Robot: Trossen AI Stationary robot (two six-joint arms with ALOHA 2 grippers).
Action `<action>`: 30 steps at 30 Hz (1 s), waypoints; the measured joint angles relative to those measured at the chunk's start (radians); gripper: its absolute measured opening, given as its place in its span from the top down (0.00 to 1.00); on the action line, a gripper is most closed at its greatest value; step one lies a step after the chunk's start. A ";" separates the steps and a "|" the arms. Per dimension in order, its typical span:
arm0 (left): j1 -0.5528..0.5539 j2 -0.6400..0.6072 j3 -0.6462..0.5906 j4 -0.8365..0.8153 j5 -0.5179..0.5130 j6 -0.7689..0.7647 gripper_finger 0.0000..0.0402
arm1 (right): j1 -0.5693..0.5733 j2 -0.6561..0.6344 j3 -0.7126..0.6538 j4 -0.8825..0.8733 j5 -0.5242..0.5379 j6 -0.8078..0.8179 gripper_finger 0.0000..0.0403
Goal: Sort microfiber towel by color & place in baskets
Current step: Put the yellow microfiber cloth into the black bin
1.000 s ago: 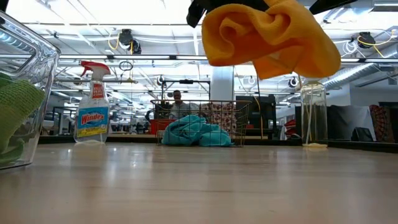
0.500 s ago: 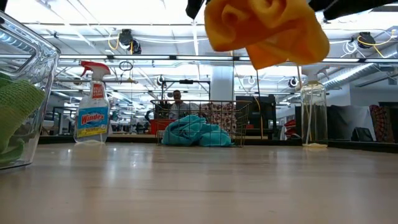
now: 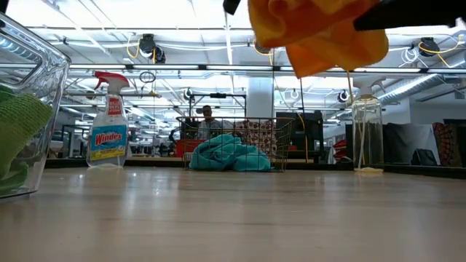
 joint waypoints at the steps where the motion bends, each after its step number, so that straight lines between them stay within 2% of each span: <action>1: 0.000 0.000 0.006 0.000 0.009 0.000 0.97 | 0.001 0.007 0.000 0.002 0.032 -0.021 0.05; 7: 0.000 0.000 0.016 0.002 0.020 -0.001 0.97 | -0.003 0.059 0.000 0.078 0.167 -0.158 0.05; 10: 0.000 0.000 0.016 0.028 0.059 -0.001 0.97 | -0.009 0.089 0.000 0.095 0.226 -0.199 0.06; 15: 0.000 0.000 0.016 0.036 0.083 -0.001 0.97 | -0.011 0.121 0.000 0.130 0.257 -0.254 0.11; 20: 0.000 0.000 0.016 0.032 0.086 -0.013 0.97 | -0.011 0.125 0.000 0.156 0.259 -0.266 0.24; 24: 0.000 0.000 0.016 0.019 0.086 -0.028 0.93 | -0.011 0.125 0.000 0.168 0.258 -0.269 0.37; 30: 0.000 0.000 0.016 0.020 0.083 -0.028 0.85 | -0.011 0.125 0.000 0.173 0.252 -0.269 0.63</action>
